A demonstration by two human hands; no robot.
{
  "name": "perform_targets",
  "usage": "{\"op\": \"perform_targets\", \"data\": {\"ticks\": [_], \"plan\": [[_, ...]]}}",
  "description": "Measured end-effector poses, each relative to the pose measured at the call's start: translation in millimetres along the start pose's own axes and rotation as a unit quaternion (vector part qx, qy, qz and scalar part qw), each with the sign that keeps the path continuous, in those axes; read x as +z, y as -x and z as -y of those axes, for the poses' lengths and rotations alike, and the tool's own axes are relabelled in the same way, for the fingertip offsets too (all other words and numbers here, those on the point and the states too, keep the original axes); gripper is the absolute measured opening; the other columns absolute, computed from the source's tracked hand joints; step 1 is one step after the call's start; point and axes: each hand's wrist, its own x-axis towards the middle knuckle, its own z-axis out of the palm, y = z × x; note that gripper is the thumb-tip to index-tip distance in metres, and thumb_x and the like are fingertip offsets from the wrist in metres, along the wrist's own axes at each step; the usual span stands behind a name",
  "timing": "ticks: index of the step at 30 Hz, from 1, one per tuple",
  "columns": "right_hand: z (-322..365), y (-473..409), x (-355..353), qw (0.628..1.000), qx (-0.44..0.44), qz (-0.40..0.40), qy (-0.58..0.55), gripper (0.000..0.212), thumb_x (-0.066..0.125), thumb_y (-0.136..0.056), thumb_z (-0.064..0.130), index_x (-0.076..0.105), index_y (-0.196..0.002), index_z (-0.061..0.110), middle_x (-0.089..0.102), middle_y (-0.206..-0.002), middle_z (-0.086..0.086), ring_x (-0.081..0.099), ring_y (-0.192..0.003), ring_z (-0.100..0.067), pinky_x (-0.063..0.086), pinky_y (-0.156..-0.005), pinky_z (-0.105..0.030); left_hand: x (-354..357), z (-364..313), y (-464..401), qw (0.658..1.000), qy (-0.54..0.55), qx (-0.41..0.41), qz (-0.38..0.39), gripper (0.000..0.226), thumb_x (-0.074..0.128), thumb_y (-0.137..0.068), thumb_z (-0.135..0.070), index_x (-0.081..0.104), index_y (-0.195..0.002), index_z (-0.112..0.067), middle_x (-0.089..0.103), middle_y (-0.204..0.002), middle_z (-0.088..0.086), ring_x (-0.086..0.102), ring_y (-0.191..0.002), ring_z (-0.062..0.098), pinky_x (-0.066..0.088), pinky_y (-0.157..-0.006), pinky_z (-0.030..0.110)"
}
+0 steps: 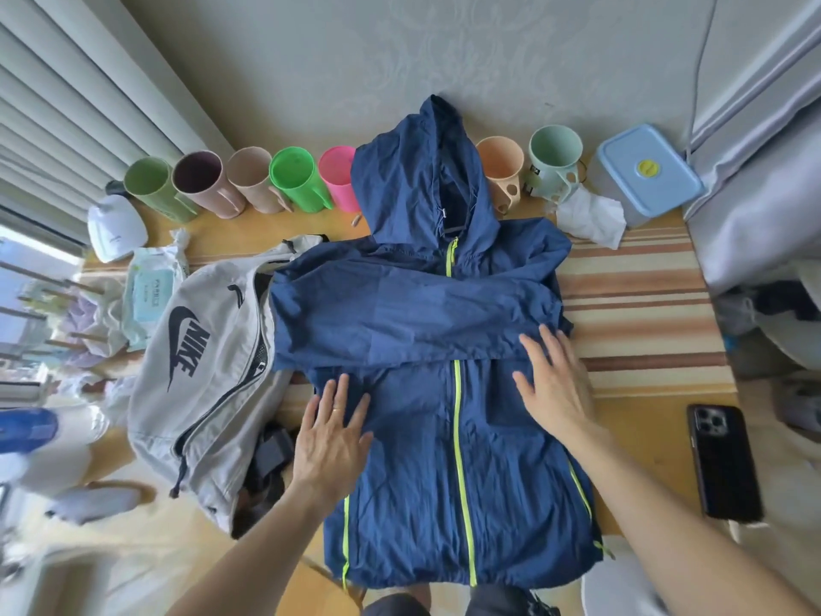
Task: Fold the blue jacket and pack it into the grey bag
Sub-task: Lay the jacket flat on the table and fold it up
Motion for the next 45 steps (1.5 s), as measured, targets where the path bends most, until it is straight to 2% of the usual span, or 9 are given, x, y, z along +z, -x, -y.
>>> {"op": "perform_targets", "data": {"ticks": [9,16,22,29,33,35,37,40,45], "plan": [[-27,181,36,0.982,0.095,0.025,-0.164,0.053,0.076,-0.085,0.019,0.055,-0.134,0.024,0.048,-0.103,-0.003,0.058,-0.078,-0.025,0.052,-0.06,-0.036,27,-20,109,0.944,0.252,-0.199,0.08,0.073,0.062,-0.095,-0.039,0.028,-0.155,-0.014,0.049,-0.139,0.012,0.056,-0.124,0.033,0.05,-0.096,0.04],[-26,229,39,0.951,0.136,0.137,-0.242,0.05,0.082,-0.077,0.014,0.057,-0.091,0.055,0.064,-0.093,0.018,0.06,-0.09,-0.007,0.042,-0.074,-0.02,38,-14,133,0.877,0.344,-0.259,0.214,0.019,0.066,-0.093,-0.035,0.06,-0.098,-0.017,0.068,-0.09,0.002,0.063,-0.081,0.02,0.051,-0.073,0.035],[-27,214,-19,0.913,0.134,0.123,-0.365,0.048,0.069,-0.086,-0.004,0.068,-0.095,0.042,0.069,-0.102,0.02,0.061,-0.083,0.007,0.04,-0.073,-0.006,21,14,157,0.811,0.498,-0.269,0.153,0.041,0.078,-0.079,-0.054,0.062,-0.105,-0.028,0.073,-0.087,0.002,0.07,-0.082,0.018,0.055,-0.075,0.027],[-12,74,-93,0.721,0.307,0.013,-0.621,0.016,0.075,-0.088,0.011,0.077,-0.102,0.018,0.075,-0.112,-0.004,0.067,-0.11,-0.024,0.051,-0.1,-0.04,-86,35,51,0.598,0.739,-0.308,-0.021,0.036,0.077,-0.089,-0.025,0.061,-0.12,-0.018,0.068,-0.125,0.003,0.069,-0.099,0.015,0.057,-0.083,0.035],[-7,-6,-115,0.529,0.343,-0.049,-0.774,0.038,0.063,-0.095,0.007,0.062,-0.133,0.006,0.065,-0.133,-0.014,0.064,-0.116,-0.027,0.055,-0.089,-0.035,-140,49,-19,0.316,0.906,-0.283,0.01,0.03,0.055,-0.102,-0.029,0.061,-0.114,-0.002,0.066,-0.128,0.02,0.07,-0.11,0.029,0.057,-0.093,0.035],[-5,-24,-114,0.56,0.339,-0.055,-0.754,0.046,0.05,-0.097,-0.006,0.052,-0.142,0.004,0.056,-0.141,-0.019,0.061,-0.121,-0.029,0.053,-0.099,-0.036,-146,57,-41,0.208,0.935,-0.286,-0.033,0.029,0.054,-0.103,-0.022,0.055,-0.122,-0.001,0.057,-0.135,0.024,0.065,-0.121,0.035,0.054,-0.1,0.038],[-1,-25,-108,0.704,0.328,-0.042,-0.629,0.055,0.048,-0.093,-0.013,0.051,-0.143,0.01,0.054,-0.145,-0.015,0.059,-0.125,-0.029,0.05,-0.106,-0.043,-140,56,-55,0.272,0.915,-0.289,-0.071,0.05,0.055,-0.1,-0.006,0.041,-0.148,-0.011,0.051,-0.14,0.02,0.068,-0.115,0.033,0.058,-0.091,0.039],[2,-17,-86,0.865,0.264,0.027,-0.425,0.065,0.058,-0.087,-0.002,0.045,-0.146,0.023,0.053,-0.147,-0.006,0.055,-0.128,-0.03,0.047,-0.107,-0.049,-126,36,-61,0.606,0.719,-0.335,-0.068,0.058,0.064,-0.092,0.003,0.044,-0.143,-0.017,0.058,-0.129,0.013,0.066,-0.086,0.017,0.055,-0.078,0.032],[3,-19,-61,0.891,0.273,0.046,-0.36,0.077,0.079,-0.084,0.029,0.04,-0.149,0.019,0.052,-0.149,-0.006,0.051,-0.134,-0.032,0.043,-0.107,-0.046,-84,24,-62,0.835,0.443,-0.327,0.0,0.073,0.082,-0.074,-0.045,0.052,-0.135,-0.019,0.065,-0.121,0.004,0.065,-0.107,0.027,0.055,-0.092,0.045]]}}
